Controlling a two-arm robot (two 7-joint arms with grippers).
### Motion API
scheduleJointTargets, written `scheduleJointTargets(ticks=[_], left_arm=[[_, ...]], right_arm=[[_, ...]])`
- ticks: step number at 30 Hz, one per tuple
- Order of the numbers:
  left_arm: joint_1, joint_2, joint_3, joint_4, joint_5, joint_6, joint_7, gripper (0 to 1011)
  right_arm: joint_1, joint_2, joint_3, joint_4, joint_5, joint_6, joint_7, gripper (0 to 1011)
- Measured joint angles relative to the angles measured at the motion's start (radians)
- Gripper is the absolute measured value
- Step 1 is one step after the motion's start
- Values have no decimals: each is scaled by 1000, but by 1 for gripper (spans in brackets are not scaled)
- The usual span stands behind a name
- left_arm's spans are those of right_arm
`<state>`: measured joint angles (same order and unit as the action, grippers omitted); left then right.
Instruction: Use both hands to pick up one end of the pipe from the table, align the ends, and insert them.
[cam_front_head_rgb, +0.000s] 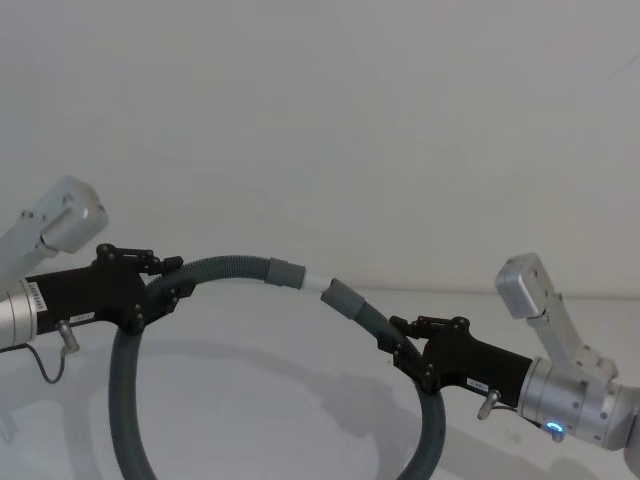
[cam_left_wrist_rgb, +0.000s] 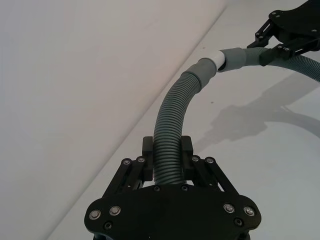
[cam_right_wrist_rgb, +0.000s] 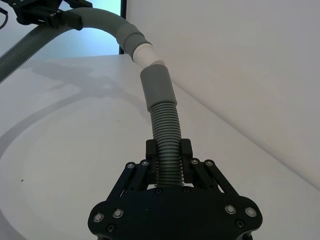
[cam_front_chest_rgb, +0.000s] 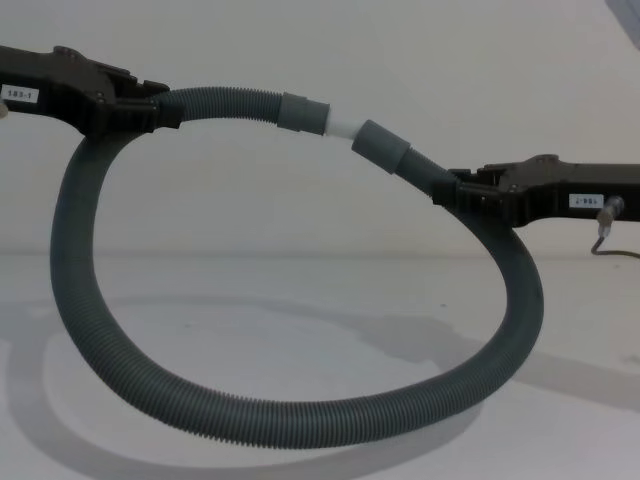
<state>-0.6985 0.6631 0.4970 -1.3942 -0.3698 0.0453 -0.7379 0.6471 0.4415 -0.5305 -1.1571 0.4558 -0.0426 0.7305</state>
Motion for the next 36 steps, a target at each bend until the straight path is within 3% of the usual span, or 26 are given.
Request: scheduleJointTargets(ticks=[36], left_arm=[[14, 2, -1, -11, -8, 10, 7, 288]], right_arm=[[0, 5, 11, -4, 11, -32, 17, 249]])
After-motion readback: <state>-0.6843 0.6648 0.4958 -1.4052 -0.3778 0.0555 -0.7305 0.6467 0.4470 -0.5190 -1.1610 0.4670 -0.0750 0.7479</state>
